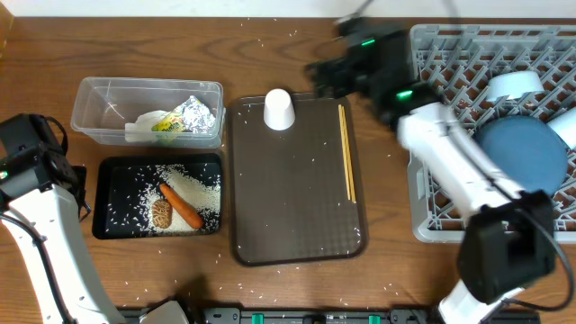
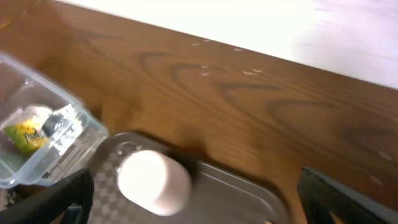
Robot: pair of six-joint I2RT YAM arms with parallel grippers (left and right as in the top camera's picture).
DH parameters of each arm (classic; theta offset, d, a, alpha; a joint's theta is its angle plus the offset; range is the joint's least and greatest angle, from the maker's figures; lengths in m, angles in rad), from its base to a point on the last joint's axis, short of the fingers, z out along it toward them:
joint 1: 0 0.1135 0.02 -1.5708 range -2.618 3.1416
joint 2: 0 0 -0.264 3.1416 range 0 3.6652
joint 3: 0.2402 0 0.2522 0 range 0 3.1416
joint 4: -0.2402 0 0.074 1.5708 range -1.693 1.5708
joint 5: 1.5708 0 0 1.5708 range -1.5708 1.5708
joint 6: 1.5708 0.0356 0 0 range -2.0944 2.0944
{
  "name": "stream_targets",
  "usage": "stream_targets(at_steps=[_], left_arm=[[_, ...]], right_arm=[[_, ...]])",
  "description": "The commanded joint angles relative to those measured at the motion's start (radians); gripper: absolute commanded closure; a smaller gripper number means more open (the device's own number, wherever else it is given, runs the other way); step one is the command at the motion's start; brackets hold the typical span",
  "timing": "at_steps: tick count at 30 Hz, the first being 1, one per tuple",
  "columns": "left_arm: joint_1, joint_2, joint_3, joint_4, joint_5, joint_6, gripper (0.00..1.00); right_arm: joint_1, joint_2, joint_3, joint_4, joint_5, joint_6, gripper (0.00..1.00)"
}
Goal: Sort waste into correct bins and load items into the dishwasher rack
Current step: 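Move the right gripper to the white cup and grasp it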
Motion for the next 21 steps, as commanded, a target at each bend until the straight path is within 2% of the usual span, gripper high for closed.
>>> stream_targets(at_steps=[1, 11, 21], left_arm=[[0.005, -0.002, -0.001, -0.003, -0.006, -0.006, 0.02], [0.005, -0.002, -0.002, -0.003, -0.006, -0.006, 0.02], [0.005, -0.002, -0.002, -0.003, -0.006, -0.006, 0.02]], right_arm=[[0.066, 0.082, 0.003, 0.032, 0.222, -0.026, 0.01], [0.129, 0.203, 0.003, 0.106, 0.144, -0.023, 0.01], [0.156, 0.298, 0.003, 0.172, 0.045, 0.042, 0.01]])
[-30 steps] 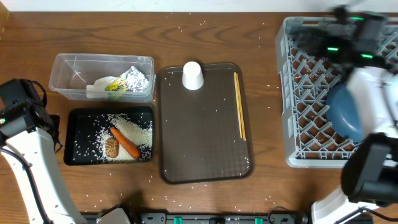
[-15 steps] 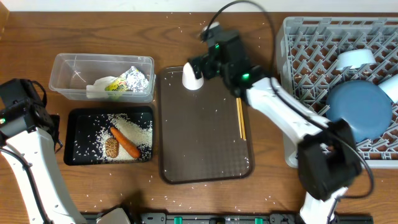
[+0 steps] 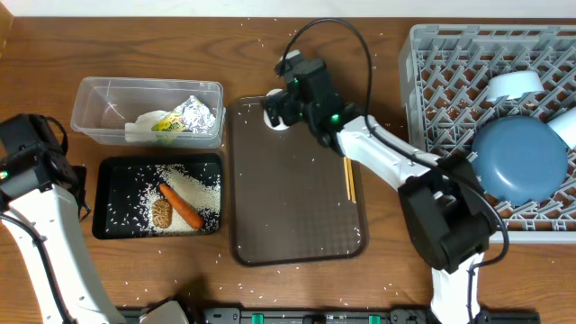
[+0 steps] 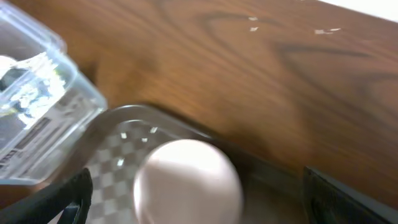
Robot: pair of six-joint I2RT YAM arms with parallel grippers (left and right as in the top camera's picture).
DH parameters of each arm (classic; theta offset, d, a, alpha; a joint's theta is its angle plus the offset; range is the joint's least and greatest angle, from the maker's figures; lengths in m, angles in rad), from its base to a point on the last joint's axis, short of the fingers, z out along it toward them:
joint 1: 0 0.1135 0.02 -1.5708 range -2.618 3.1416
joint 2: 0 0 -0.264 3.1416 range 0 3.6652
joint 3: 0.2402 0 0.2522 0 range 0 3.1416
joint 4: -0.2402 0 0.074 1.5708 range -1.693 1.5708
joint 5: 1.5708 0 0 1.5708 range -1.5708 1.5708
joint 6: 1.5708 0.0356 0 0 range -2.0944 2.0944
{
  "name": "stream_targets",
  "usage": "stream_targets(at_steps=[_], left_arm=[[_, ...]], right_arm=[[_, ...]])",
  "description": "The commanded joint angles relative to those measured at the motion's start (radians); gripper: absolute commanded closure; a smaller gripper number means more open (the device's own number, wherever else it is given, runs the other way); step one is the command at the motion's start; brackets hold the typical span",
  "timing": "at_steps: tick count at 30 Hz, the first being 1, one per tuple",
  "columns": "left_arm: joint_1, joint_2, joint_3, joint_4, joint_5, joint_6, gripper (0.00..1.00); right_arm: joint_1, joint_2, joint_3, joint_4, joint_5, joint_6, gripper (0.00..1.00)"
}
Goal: Sort waste into correct bins and load items into the dishwasher rack
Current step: 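Move the right gripper to the white cup and grasp it, then lift the white cup and place it upside down in the rack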
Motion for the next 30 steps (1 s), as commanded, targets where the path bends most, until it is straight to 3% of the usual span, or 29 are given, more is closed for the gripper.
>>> stream_targets(at_steps=[1, 12, 15, 20, 30], left_arm=[[0.005, -0.002, -0.002, -0.003, -0.006, -0.006, 0.02], [0.005, -0.002, -0.002, -0.003, -0.006, -0.006, 0.02], [0.005, -0.002, -0.002, -0.003, -0.006, -0.006, 0.02], [0.005, -0.002, -0.002, -0.003, -0.006, -0.006, 0.02], [0.005, -0.002, -0.002, -0.003, -0.006, -0.006, 0.02]], right_arm=[[0.017, 0.060, 0.003, 0.009, -0.045, 0.032, 0.01], [0.029, 0.103, 0.003, 0.030, -0.002, 0.031, 0.02], [0.029, 0.103, 0.003, 0.039, 0.018, 0.031, 0.13], [0.028, 0.103, 0.003, 0.062, 0.018, 0.032, 0.44], [0.016, 0.061, 0.029, 0.055, 0.018, 0.054, 0.50]])
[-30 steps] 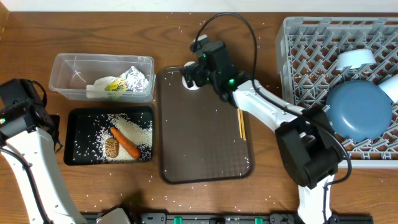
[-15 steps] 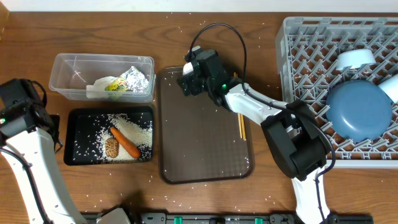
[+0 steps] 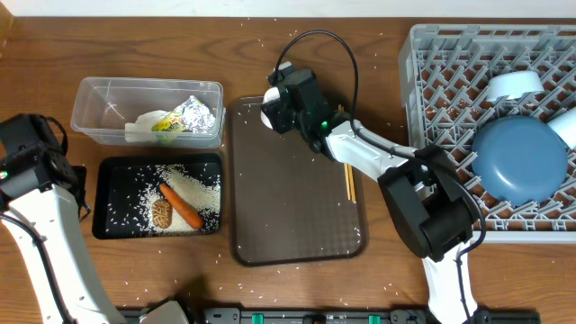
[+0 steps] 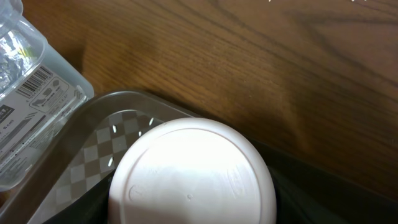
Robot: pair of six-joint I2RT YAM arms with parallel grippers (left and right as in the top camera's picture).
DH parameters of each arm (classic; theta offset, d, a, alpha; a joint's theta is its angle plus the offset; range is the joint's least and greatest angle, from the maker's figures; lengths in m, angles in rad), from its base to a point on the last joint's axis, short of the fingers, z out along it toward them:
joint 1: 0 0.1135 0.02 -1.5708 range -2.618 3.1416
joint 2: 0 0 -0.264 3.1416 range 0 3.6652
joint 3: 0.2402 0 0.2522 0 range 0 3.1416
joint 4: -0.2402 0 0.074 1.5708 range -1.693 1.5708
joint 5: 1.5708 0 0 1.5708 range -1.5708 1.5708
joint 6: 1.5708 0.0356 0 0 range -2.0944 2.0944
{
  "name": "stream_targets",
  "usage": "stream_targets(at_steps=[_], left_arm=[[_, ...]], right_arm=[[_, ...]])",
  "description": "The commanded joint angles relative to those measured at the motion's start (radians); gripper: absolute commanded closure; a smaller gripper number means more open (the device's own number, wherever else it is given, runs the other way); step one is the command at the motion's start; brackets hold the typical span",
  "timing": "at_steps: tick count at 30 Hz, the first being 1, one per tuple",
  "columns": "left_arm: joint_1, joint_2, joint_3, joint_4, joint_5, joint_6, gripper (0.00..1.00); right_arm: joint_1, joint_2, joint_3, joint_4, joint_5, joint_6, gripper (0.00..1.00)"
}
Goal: Sort waste into correct bins and load items into the dishwasher rack
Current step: 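Lift the white cup and place it upside down in the rack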
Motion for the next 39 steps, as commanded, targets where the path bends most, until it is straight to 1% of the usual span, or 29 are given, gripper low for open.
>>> stream_targets(at_steps=[1, 4, 8, 13, 17, 21, 24, 29, 34, 39], left_arm=[[0.005, -0.002, -0.002, -0.003, -0.006, -0.005, 0.02], [0.005, -0.002, -0.002, -0.003, -0.006, -0.006, 0.02], [0.005, -0.002, -0.001, -0.003, -0.006, -0.006, 0.02], [0.005, -0.002, -0.002, -0.003, -0.006, -0.006, 0.02], [0.005, -0.002, -0.002, -0.003, -0.006, -0.006, 0.02], [0.005, -0.002, -0.002, -0.003, -0.006, -0.006, 0.02], [0.005, -0.002, -0.002, -0.003, -0.006, -0.006, 0.02], [0.005, -0.002, -0.002, -0.003, -0.006, -0.006, 0.02], [0.005, -0.002, -0.002, -0.003, -0.006, -0.006, 0.02], [0.005, -0.002, -0.002, -0.003, -0.006, -0.006, 0.02]], right_arm=[[-0.008, -0.050, 0.027, -0.014, 0.007, 0.023, 0.51], [-0.044, -0.121, 0.028, -0.038, 0.053, 0.053, 0.51], [-0.130, -0.240, 0.028, -0.096, 0.075, 0.033, 0.48], [-0.312, -0.371, 0.028, -0.172, 0.076, -0.010, 0.48], [-0.508, -0.436, 0.028, -0.216, 0.076, -0.010, 0.47], [-0.699, -0.448, 0.028, -0.235, 0.069, -0.011, 0.48], [-0.838, -0.442, 0.028, -0.254, 0.068, -0.042, 0.48], [-1.013, -0.438, 0.028, -0.249, 0.069, -0.101, 0.47], [-1.130, -0.422, 0.028, -0.209, 0.048, -0.115, 0.47], [-1.193, -0.351, 0.028, -0.140, -0.031, -0.114, 0.47]])
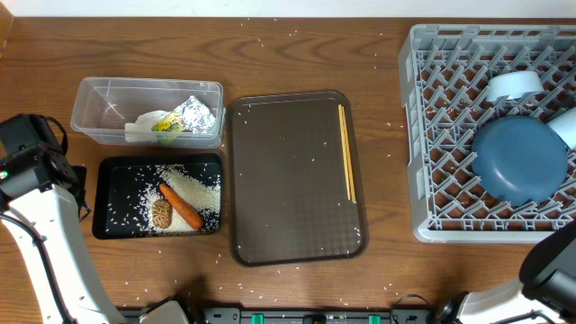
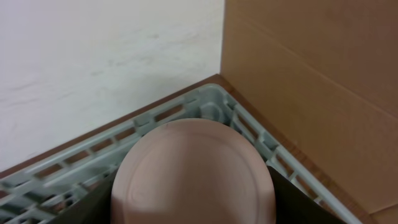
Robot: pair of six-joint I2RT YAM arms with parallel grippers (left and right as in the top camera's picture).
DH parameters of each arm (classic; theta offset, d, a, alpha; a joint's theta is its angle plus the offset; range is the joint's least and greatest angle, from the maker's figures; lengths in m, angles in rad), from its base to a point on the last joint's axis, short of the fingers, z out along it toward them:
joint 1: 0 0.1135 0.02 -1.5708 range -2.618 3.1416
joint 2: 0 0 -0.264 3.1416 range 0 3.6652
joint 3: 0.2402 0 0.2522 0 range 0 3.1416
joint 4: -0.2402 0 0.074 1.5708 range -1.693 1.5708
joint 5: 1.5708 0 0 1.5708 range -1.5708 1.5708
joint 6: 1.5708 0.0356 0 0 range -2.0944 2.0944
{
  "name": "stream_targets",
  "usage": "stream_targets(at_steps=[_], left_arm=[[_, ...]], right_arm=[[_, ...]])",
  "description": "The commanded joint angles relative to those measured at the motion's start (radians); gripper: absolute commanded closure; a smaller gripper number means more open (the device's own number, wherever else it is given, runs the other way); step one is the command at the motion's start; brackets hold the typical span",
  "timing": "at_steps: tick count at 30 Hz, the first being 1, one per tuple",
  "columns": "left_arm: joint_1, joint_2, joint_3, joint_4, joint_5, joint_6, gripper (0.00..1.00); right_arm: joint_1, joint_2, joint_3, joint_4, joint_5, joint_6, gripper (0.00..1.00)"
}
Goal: Sort waste into correct bins and load items into the dishwasher rack
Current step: 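Lift the white cup and place it upside down in the rack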
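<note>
In the right wrist view a white cup (image 2: 193, 174) fills the lower middle, bottom towards the camera, with my right gripper (image 2: 194, 208) shut on it. Below it lies a corner of the grey dishwasher rack (image 2: 74, 168). Overhead, the rack (image 1: 432, 180) stands at the right with a blue bowl (image 1: 520, 160) and a white cup (image 1: 513, 84) in it. My right gripper is out of the overhead view. Chopsticks (image 1: 346, 151) lie on the brown tray (image 1: 288, 225). My left arm (image 1: 27, 153) stays at the left edge, its fingers hard to make out.
A clear bin (image 1: 108, 94) holds foil and wrappers at the back left. In front of it a black tray (image 1: 117, 225) holds rice, a carrot (image 1: 184, 209) and a biscuit. A cardboard box (image 2: 323, 74) and a white wall rise behind the rack's corner.
The white cup has left the brown tray's back edge. My right gripper, then closed round it on the tray, now holds it over a corner of the dishwasher rack, outside the overhead view.
My right gripper was open near the rack's left side, facing the upturned cup on the tray. Then it was close to the cup, then around it. Now the cup is off the tray and held over the rack. The left arm stayed still.
</note>
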Motion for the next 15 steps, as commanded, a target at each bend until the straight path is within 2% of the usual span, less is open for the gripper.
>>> stream_targets(at_steps=[1, 10, 15], left_arm=[[0.005, -0.002, -0.002, -0.003, -0.006, -0.006, 0.02], [0.005, -0.002, -0.002, -0.003, -0.006, -0.006, 0.02], [0.005, -0.002, -0.002, -0.003, -0.006, -0.006, 0.02]], right_arm=[[-0.020, 0.083, 0.009, 0.028, -0.078, -0.018, 0.47], [0.029, 0.232, 0.009, 0.117, -0.101, -0.018, 0.45], [0.061, 0.270, 0.009, 0.126, -0.068, -0.018, 0.36]])
